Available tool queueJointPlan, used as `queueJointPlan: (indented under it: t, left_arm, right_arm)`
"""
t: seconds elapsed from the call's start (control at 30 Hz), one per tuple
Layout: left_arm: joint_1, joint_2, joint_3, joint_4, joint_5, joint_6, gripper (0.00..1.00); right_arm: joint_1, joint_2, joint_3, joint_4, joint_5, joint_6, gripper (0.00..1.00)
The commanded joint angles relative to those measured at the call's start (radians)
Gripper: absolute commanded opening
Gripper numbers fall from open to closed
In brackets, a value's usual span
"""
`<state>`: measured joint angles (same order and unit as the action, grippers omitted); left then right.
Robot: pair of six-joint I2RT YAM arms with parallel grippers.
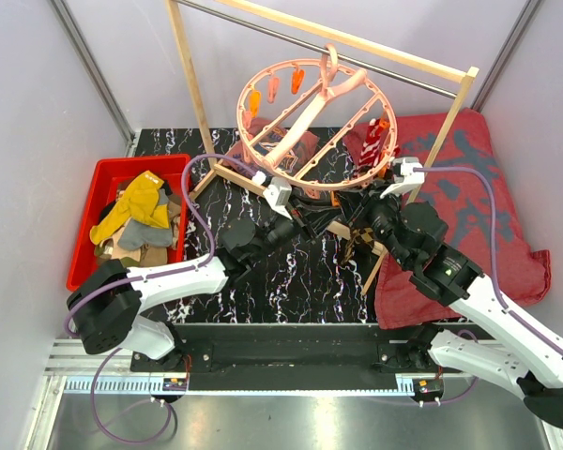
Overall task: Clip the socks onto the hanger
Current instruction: Open the clamp at the hanger.
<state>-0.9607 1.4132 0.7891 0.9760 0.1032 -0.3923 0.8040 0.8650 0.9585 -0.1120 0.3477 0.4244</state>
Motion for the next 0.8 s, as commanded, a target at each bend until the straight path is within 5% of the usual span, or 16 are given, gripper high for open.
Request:
queueJointPlan:
  t: [0.0, 0.4, 0.77]
  left_arm:
    - [0.005, -0.010, 0.030, 0.020, -0.017, 0.035, 0.03]
    - [-0.052, -0.030, 0.053, -0.121, -0.160, 0.245, 0.00]
    - [-0.116, -0.028, 0.090, -0.186, -0.241, 0.368, 0.00]
  right_arm:
    - [0.001, -0.032, -0.001, 0.028, 0.004, -0.004, 0.26]
    - [0.003, -0.052, 0.037, -0.052, -0.033, -0.006, 0.59]
    - [0.001, -0.001, 0.052, -0.075, -0.009, -0.013, 0.65]
